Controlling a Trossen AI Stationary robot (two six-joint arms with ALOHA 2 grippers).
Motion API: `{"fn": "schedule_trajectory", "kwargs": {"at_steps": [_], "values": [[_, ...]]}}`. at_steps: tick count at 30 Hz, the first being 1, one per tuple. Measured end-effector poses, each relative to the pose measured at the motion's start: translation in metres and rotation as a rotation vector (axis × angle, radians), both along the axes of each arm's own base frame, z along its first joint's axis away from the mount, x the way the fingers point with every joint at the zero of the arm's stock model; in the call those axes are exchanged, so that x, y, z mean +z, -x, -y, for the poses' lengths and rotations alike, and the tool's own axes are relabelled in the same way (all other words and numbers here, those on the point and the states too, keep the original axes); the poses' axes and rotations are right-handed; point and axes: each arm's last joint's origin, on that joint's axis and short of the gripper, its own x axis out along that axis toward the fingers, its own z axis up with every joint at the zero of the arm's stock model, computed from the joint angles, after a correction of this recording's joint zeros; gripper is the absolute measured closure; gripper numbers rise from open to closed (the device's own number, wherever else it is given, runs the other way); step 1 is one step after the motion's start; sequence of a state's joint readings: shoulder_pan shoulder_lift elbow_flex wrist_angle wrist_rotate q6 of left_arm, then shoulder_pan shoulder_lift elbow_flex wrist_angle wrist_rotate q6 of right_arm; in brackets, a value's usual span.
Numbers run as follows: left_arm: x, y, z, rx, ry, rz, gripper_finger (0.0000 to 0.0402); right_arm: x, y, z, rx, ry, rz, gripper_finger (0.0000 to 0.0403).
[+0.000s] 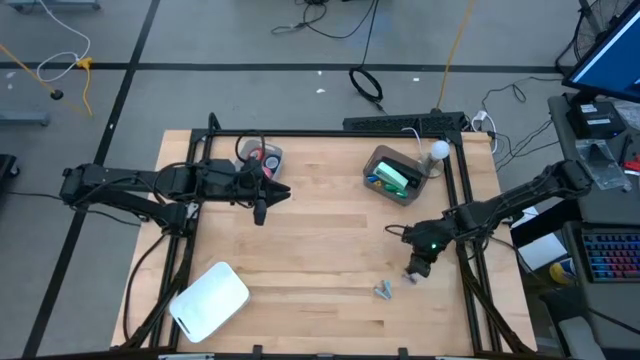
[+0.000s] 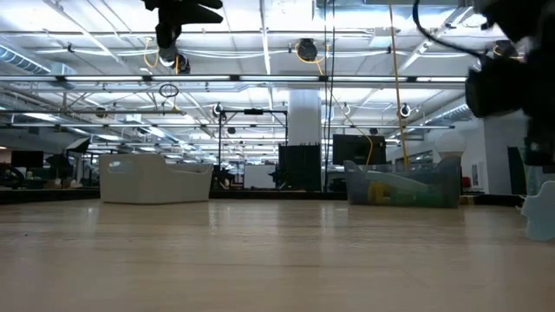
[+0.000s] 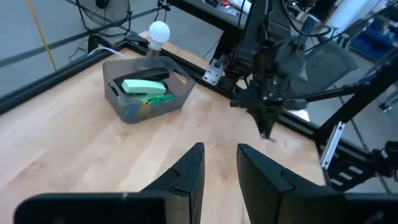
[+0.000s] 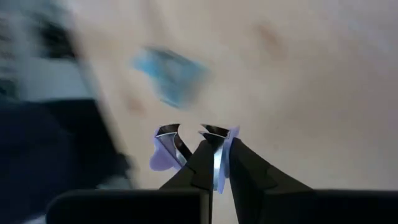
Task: Pick and place Stapler, Stapler remover, tape
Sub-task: Put the purple staple remover into the white bin
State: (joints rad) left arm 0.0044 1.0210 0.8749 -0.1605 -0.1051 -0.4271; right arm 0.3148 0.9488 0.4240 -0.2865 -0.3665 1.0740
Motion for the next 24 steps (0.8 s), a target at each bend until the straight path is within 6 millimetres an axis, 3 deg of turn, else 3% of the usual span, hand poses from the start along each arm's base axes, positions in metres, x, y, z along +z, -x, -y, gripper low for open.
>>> {"fn": "schedule_trajectory", "kwargs": {"at_steps": [5, 12, 19, 24], "values": [[-0.006, -0.009, 0.002, -0.005, 0.039, -0.009, 0.0309, 0.03, -0.019, 0.0, -0.11, -0.082, 0.352, 0.0384], [-0.019, -0.049, 0.016, -0.141, 0.055, 0.085, 0.0309, 0.072, -0.034, 0.009, -0.28, -0.106, 0.83, 0.0384], [-0.03, -0.086, 0.025, -0.22, 0.065, 0.286, 0.0309, 0.076, -0.044, 0.014, -0.342, -0.077, 0.934, 0.0384], [-0.047, -0.104, 0.027, -0.241, 0.122, 0.33, 0.0309, 0.071, -0.053, 0.012, -0.354, -0.074, 0.944, 0.0384]]}}
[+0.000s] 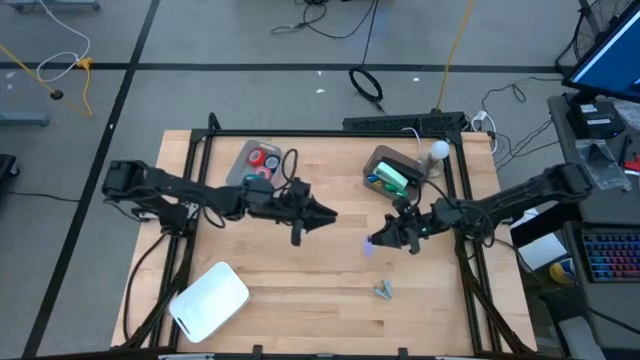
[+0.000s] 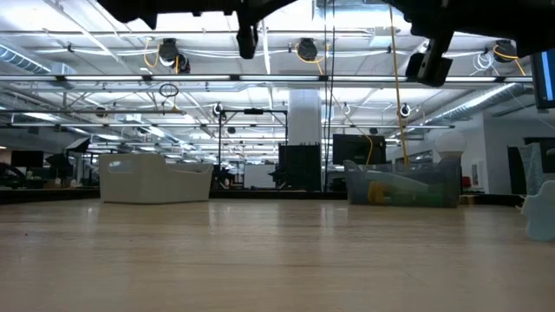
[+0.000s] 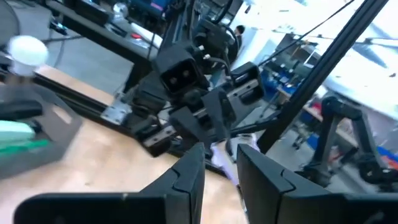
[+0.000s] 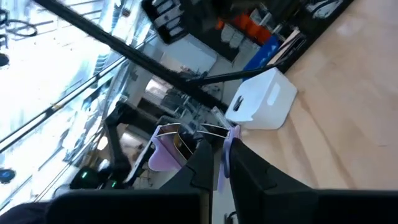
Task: Pick and place Stapler, Stapler remover, tape
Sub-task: Put the purple staple remover into the white bin
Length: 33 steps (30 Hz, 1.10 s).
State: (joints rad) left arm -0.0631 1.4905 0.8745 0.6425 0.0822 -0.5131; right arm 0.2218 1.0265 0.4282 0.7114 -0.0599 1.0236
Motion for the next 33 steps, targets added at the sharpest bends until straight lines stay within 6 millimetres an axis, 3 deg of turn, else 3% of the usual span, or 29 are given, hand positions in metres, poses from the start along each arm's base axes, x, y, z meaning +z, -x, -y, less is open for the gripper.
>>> {"fn": "schedule_trajectory", "kwargs": {"at_steps": [10, 22, 33], "values": [[-0.018, -0.018, 0.004, -0.057, 0.108, 0.054, 0.0309, -0.003, -0.012, 0.012, -0.12, 0.015, 0.03, 0.0384], [-0.007, -0.042, 0.007, -0.109, 0.071, 0.017, 0.0309, -0.002, -0.014, 0.025, -0.176, 0.013, 0.04, 0.0384], [-0.008, -0.045, 0.005, -0.11, 0.035, -0.055, 0.0309, -0.003, -0.014, 0.024, -0.148, 0.006, 0.036, 0.0384]]}}
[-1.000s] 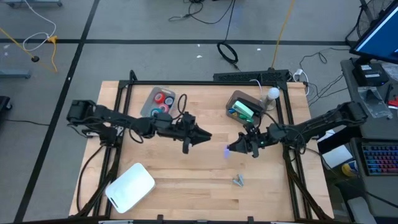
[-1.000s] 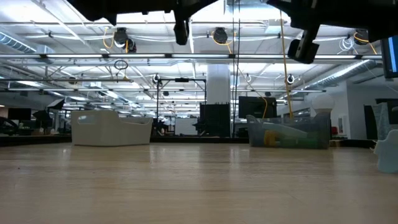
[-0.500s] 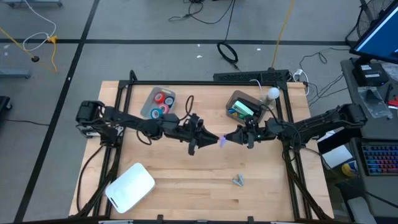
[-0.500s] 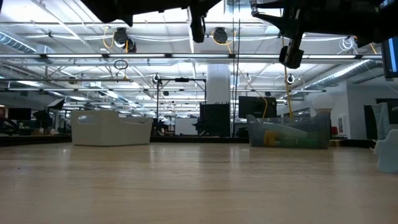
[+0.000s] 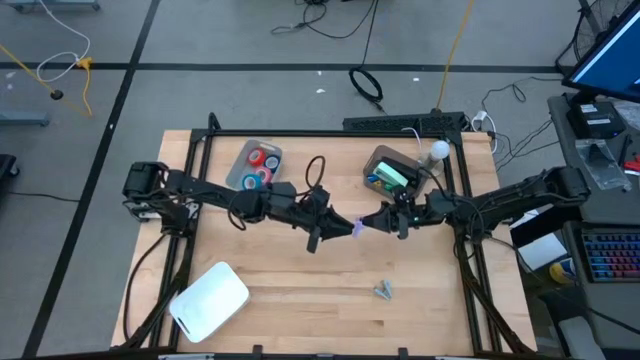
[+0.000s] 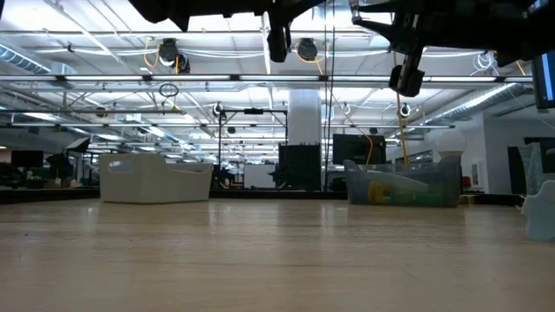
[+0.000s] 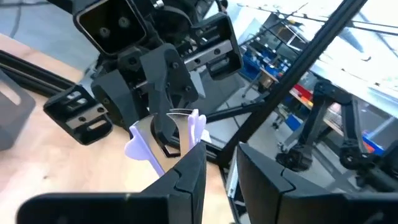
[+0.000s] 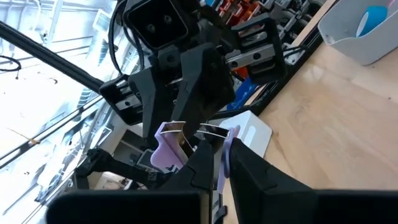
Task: Pick and place Stapler, Stapler remover, tape
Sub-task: Put the purple staple remover into the white bin
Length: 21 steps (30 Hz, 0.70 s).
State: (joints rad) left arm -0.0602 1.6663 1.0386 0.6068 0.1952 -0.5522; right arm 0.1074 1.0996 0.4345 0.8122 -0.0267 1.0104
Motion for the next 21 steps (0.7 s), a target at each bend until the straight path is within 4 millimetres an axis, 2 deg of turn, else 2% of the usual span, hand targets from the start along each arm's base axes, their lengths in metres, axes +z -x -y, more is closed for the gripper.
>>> {"fn": "schedule_trajectory", "kwargs": {"at_steps": [3, 7, 16, 21], "values": [[0.0026, 0.0022, -0.0007, -0.051, 0.007, -0.006, 0.0309, 0.0011, 0.0003, -0.0017, 0.009, 0.002, 0.011, 0.0384], [-0.0042, 0.0043, 0.001, -0.122, 0.027, -0.094, 0.0309, 0.0014, 0.0004, -0.0019, 0.012, 0.004, 0.014, 0.0384], [-0.0047, 0.0036, -0.0044, 0.022, 0.02, -0.104, 0.0309, 0.0009, 0.0005, -0.0026, 0.037, 0.003, 0.008, 0.0384], [-0.0002, 0.0031, -0.0055, 0.027, 0.02, -0.057, 0.0309, 0.0008, 0.0004, -0.0026, 0.036, 0.005, 0.008, 0.0384]]}}
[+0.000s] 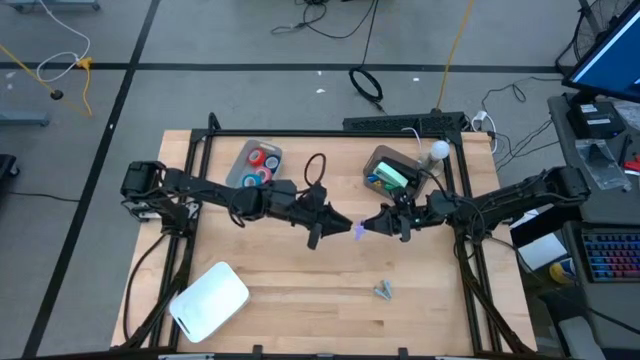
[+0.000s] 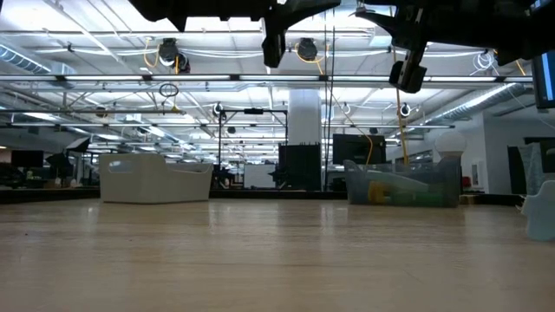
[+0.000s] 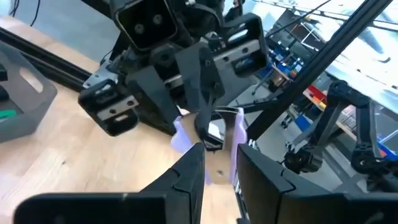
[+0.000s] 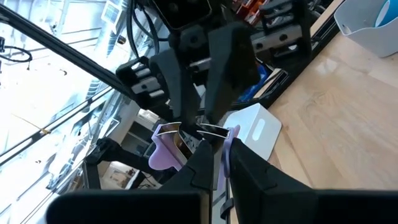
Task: Pick and place Stapler, Stapler remover, tape
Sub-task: Put the purple staple remover into the white bin
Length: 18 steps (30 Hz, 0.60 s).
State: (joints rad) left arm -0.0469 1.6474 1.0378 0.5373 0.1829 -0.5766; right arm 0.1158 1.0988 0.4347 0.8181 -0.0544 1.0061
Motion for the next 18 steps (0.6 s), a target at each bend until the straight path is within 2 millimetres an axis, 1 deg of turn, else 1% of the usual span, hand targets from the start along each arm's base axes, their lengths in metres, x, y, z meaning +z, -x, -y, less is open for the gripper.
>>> {"fn": "schedule_trajectory", "kwargs": {"at_steps": [10, 18], "values": [[0.0035, -0.0001, -0.0003, 0.001, 0.004, 0.034, 0.0309, -0.0008, -0.0002, 0.0014, -0.01, 0.005, -0.007, 0.0384], [0.0043, -0.0002, -0.0003, 0.001, 0.007, 0.043, 0.0309, -0.0007, -0.0009, 0.0082, -0.042, 0.005, -0.007, 0.0384]]}}
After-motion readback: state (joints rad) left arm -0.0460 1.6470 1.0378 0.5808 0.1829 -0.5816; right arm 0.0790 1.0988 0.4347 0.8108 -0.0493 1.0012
